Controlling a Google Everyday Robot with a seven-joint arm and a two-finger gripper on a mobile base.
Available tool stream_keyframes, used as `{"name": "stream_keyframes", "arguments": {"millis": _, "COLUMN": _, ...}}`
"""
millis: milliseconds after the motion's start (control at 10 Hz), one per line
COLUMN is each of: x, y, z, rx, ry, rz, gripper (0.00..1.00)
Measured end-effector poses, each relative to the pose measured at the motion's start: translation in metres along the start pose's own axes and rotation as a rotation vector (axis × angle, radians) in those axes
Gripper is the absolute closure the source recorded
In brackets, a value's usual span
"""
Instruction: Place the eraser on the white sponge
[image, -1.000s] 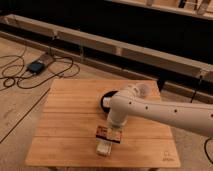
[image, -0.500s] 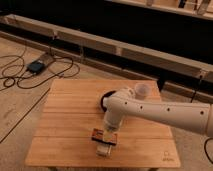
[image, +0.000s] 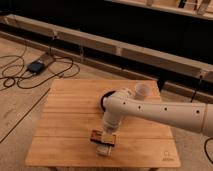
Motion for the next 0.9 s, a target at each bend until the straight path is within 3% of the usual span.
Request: {"name": "stream_keyframes", "arguments": {"millis": 900, "x": 0.0039, "y": -0.0005, "z": -0.0035, "rx": 0.006, "ry": 0.020, "rz": -0.009, "gripper": 0.20}}
